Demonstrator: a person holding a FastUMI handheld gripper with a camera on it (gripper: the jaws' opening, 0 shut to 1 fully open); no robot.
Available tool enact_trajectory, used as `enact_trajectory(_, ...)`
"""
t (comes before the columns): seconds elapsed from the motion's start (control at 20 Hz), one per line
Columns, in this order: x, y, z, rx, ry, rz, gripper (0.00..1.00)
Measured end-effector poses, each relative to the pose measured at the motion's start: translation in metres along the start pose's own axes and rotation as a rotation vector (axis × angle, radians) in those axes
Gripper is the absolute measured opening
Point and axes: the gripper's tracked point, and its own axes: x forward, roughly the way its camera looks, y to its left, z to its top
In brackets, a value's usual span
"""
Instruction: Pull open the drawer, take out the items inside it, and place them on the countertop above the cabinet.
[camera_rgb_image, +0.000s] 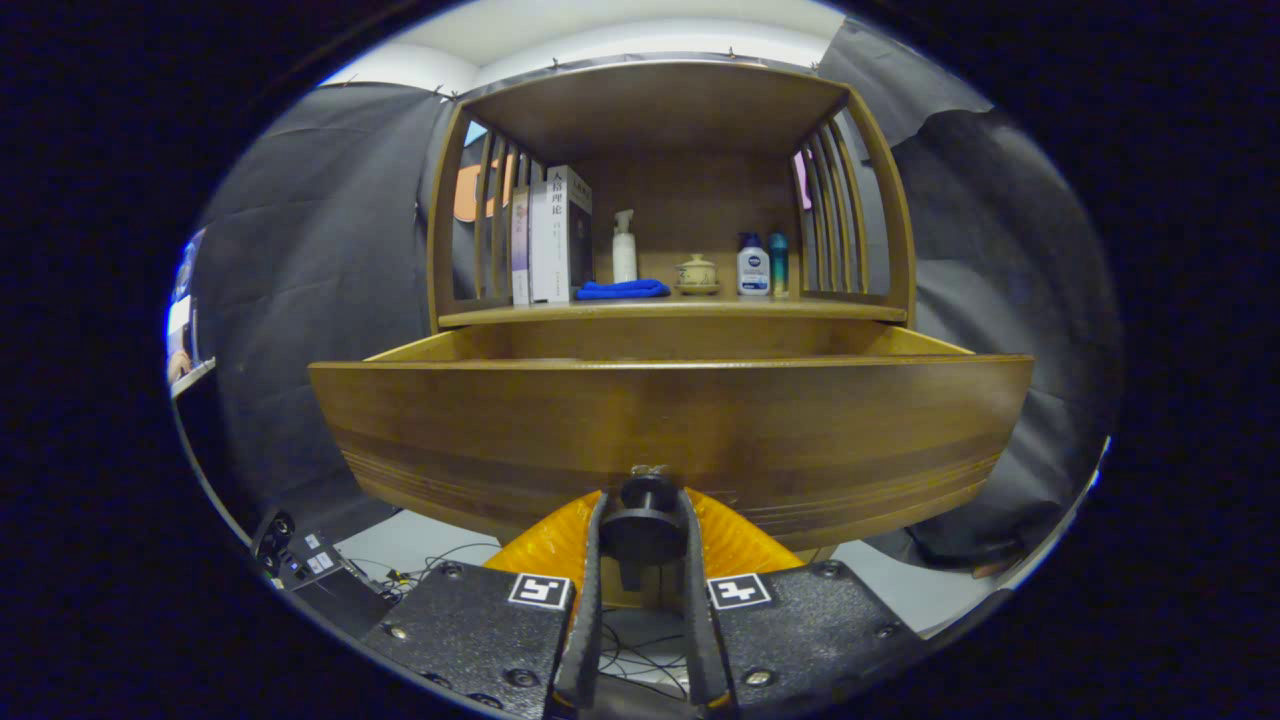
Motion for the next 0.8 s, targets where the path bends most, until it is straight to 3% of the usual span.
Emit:
enact_trajectory(0.2, -0.001, -0.006, -0.003, -0.050, 0.018, 0.001, 0.48)
enact_trajectory(0.5, -0.053, -0.015, 0.121, -0.179, -0.321, -0.058, 1.00)
enact_trajectory(0.6, -0.046, -0.001, 0.156, -0.211, -0.317, -0.005, 1.00)
enact_trajectory(0.8, 0.000, 0.016, 0.148, -0.198, -0.044, 0.075, 1.00)
